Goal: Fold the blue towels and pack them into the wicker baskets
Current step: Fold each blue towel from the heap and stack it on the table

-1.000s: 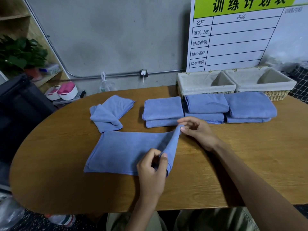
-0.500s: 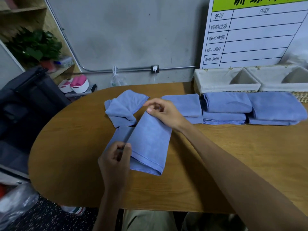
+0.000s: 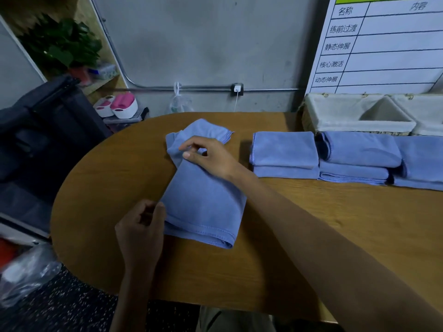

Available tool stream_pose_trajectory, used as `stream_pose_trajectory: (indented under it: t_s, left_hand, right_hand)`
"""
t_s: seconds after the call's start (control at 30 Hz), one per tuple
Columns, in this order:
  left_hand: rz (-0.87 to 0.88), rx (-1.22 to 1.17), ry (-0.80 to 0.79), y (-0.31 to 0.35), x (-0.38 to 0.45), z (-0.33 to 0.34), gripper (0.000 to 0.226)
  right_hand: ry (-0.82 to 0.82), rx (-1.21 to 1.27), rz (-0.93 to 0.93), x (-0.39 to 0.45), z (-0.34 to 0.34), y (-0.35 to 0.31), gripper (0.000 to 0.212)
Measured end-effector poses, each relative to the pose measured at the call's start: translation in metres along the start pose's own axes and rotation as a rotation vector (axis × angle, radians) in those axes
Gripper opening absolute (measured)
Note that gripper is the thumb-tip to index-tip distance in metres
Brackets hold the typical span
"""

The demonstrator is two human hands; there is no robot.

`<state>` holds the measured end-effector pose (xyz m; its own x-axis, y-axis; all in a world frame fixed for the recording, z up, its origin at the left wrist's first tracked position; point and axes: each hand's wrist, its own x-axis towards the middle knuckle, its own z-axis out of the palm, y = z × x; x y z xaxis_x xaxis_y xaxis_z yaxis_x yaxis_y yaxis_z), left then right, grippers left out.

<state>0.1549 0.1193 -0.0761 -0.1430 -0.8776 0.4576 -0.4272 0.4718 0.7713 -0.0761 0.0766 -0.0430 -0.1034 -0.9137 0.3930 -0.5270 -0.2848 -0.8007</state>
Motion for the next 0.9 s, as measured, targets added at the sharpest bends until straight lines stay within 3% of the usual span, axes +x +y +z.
stream_pose_trajectory:
  t_s: [0.13, 0.2, 0.3, 0.47, 0.57, 0.7, 0.8, 0.9]
  left_hand:
    - [-0.121, 0.293, -0.100, -0.018, -0.006, -0.001, 0.013]
    - [-0.053, 0.277, -0.056, -0.015, -0.008, -0.001, 0.004]
    - [0.142, 0.275, -0.053, 0.006, -0.016, 0.010, 0.021]
    - [0.322, 0.328, -0.472, 0.028, -0.045, 0.056, 0.043]
    - [0.319, 0.252, -0.517, 0.021, -0.045, 0.059, 0.041]
    - [0.462, 0.207, -0.580, 0.019, -0.048, 0.059, 0.043]
    - [0.522, 0.209, -0.650, 0.025, -0.052, 0.061, 0.047]
    - [0.615, 0.189, -0.650, 0.030, -0.055, 0.063, 0.037]
  right_hand:
    - [-0.129, -0.290, 0.016, -0.015, 0.007, 0.019, 0.024]
    - [-0.085, -0.383, 0.004, -0.027, 0.004, 0.024, 0.024]
    - [0.021, -0.451, 0.001, -0.044, 0.001, 0.027, 0.020]
    - [-0.075, -0.447, 0.079, -0.058, -0.007, 0.032, 0.018]
    - [-0.033, -0.401, 0.122, -0.076, -0.020, 0.034, 0.015]
    - [0.109, -0.362, 0.216, -0.115, -0.037, 0.035, 0.013]
    - [0.179, -0.378, 0.272, -0.151, -0.054, 0.027, 0.020]
    - [0.241, -0.398, 0.325, -0.192, -0.075, 0.020, 0.027]
